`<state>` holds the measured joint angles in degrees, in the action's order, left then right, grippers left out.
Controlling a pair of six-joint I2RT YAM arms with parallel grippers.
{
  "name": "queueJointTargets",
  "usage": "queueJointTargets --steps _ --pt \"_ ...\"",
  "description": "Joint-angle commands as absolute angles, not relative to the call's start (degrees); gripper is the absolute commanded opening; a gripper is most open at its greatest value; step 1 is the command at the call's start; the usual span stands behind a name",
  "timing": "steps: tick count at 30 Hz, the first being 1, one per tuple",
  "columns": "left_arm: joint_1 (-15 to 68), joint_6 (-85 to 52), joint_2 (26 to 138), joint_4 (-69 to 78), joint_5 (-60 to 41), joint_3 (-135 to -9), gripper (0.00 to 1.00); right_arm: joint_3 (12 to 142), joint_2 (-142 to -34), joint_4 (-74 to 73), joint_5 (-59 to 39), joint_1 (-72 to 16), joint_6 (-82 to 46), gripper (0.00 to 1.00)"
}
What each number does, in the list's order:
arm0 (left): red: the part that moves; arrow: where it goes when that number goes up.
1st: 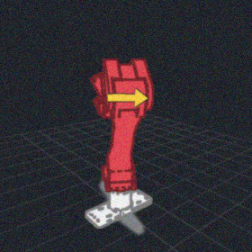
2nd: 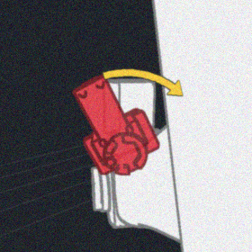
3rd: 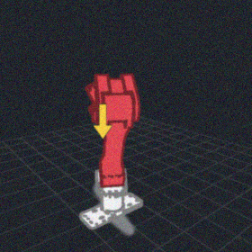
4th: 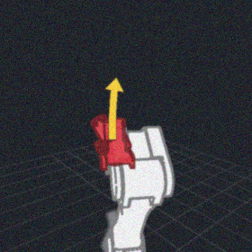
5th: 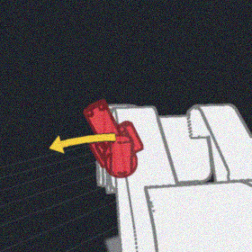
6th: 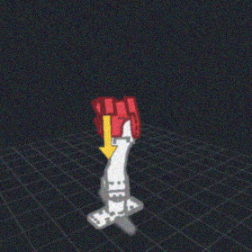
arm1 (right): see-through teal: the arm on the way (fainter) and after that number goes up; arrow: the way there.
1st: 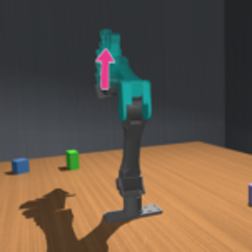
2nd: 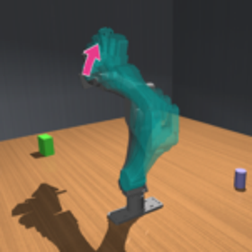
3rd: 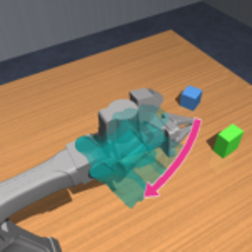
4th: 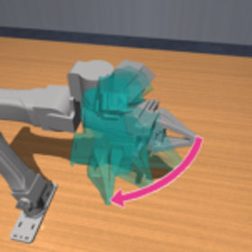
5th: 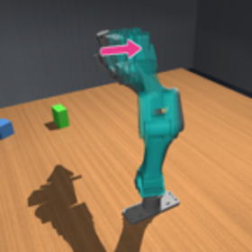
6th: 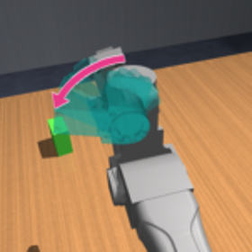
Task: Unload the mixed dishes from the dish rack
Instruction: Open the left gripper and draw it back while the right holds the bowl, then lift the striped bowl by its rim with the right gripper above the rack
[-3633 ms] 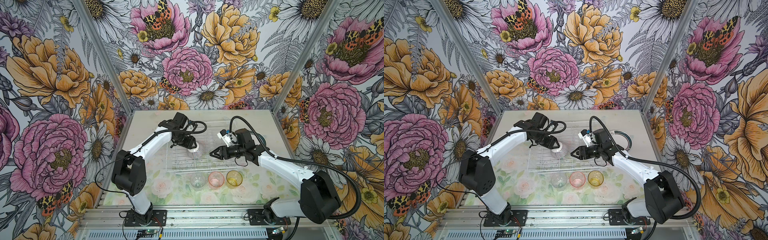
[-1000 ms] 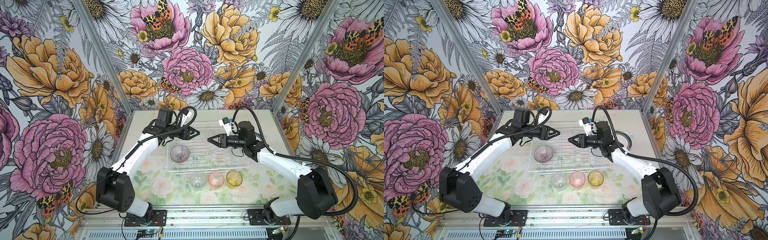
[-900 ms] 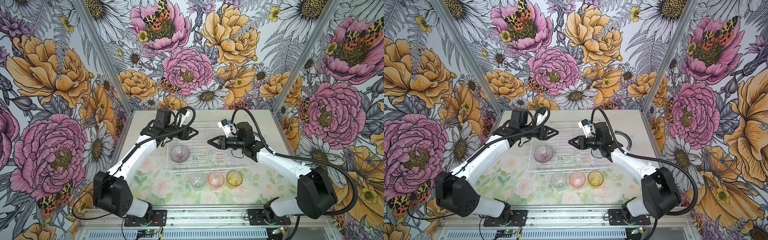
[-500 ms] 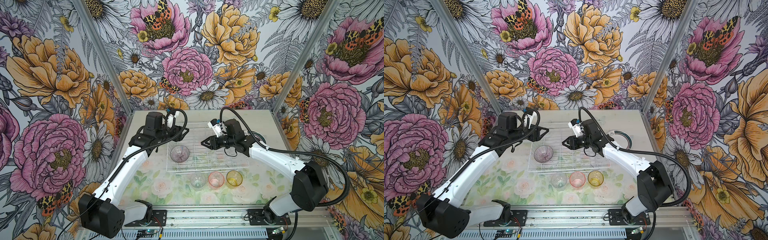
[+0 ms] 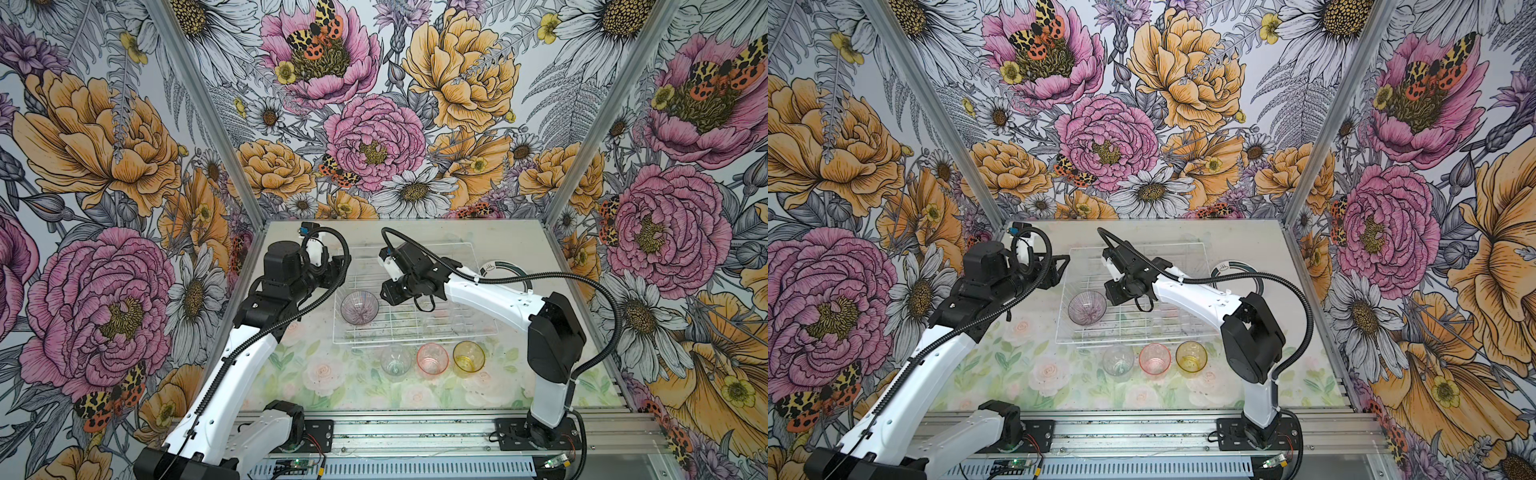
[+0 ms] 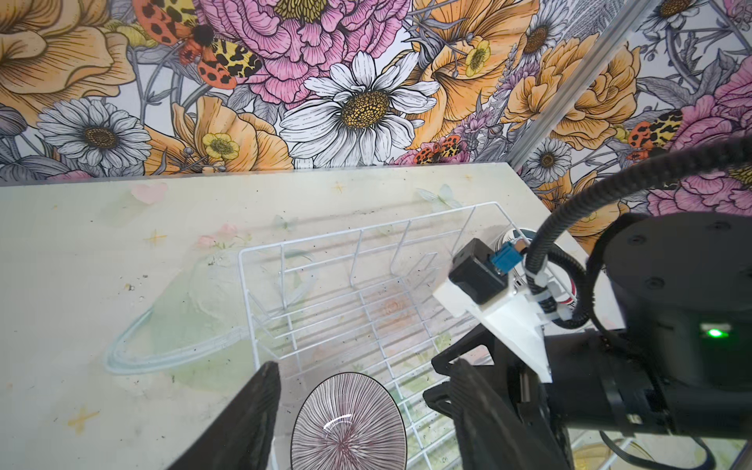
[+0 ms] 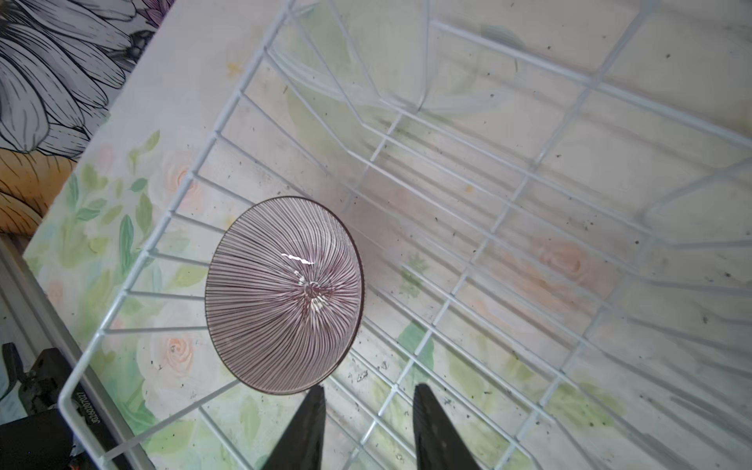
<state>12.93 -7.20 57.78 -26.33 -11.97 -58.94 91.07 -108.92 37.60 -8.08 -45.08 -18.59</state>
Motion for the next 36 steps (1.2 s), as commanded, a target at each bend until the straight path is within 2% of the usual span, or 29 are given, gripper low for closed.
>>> queueJointTargets --steps 1,6,7,9,12,22,29,36 --pt "11.7 -8.2 56.6 -24.2 -10.6 -57.7 0.69 95.0 -111.1 40.9 -4.8 -45.1 -17.8 0.38" --pt "10.4 -8.8 56.4 -23.5 -10.9 -57.0 0.70 98.2 -114.5 41.5 -5.9 -46.8 -17.8 0.38" --pt "10.3 -8.7 56.4 -23.6 -11.1 -56.9 0.75 98.8 -115.1 41.7 -6.1 -46.9 -17.8 0.38" --pt "10.1 -8.5 56.5 -23.5 -11.5 -56.8 0.91 99.7 -116.1 42.0 -6.4 -47.1 -17.8 0.38" --pt "10.0 -8.3 56.4 -23.6 -11.3 -56.7 0.99 100.7 -117.4 42.3 -6.9 -47.5 -17.8 0.38" --pt "9.8 -7.5 57.0 -24.5 -11.3 -57.8 0.99 103.3 -120.5 43.4 -6.9 -48.2 -18.3 0.38" --pt "9.7 -6.9 55.8 -25.5 -7.9 -58.6 0.99 105.4 -122.9 44.0 -5.5 -48.5 -18.9 0.35" --pt "9.6 -6.7 55.8 -25.8 -7.3 -58.4 0.99 107.8 -124.9 44.6 -4.7 -48.6 -18.9 0.25"
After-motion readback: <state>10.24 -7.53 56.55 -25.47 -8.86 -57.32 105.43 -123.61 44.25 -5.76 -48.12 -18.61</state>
